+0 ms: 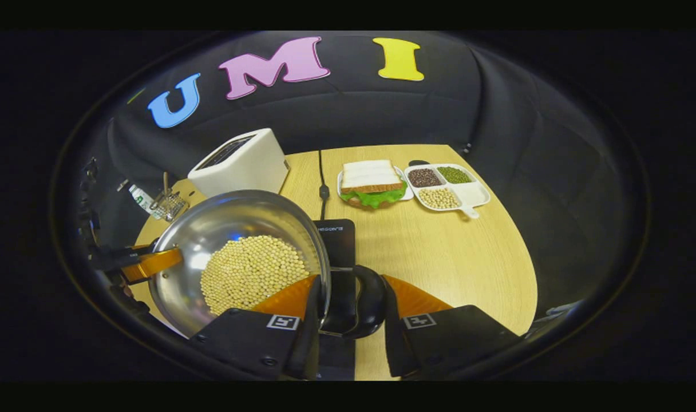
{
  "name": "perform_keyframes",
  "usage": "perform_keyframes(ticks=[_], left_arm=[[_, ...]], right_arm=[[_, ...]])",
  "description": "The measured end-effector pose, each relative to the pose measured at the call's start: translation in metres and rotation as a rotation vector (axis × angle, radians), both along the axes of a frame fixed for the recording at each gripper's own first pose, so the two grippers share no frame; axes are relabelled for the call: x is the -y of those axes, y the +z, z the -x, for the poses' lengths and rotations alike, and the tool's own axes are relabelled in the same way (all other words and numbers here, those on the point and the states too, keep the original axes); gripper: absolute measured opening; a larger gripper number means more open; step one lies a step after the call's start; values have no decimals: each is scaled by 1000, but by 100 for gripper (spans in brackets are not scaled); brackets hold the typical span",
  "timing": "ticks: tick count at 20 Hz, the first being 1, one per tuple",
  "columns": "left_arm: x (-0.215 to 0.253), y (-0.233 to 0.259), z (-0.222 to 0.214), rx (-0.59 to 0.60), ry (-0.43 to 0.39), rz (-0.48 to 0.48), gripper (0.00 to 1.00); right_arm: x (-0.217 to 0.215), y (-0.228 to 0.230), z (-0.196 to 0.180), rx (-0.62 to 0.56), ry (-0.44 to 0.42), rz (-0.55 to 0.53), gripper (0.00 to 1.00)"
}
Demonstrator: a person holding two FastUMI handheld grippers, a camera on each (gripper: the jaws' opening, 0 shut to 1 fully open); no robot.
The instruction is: First push the handle of the pot to place it horizontally, then grasp the pot with both hands and set it on the induction cooktop.
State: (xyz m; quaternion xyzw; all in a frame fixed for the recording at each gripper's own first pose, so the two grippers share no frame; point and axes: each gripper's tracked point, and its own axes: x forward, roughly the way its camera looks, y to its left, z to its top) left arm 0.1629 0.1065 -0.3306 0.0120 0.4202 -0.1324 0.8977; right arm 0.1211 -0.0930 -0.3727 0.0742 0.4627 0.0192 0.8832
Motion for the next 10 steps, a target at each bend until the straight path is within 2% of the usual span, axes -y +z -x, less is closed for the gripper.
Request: perform_keyframes(ticks=[5, 7, 9, 10], left_arm=[[0, -1, 1, -3, 1, -1, 61], [-1, -1, 2, -8, -14, -18, 65], [-2, 3, -1, 12, -23, -28, 71], [-1, 5, -3, 25, -24, -25, 83]], right_arm=[[1, -1, 0, -4, -14, -8, 55], [-3, 3, -1, 1, -15, -24, 59], [-8, 6, -3, 4, -26, -52, 85], [-6, 9, -5, 8, -35, -56, 100]])
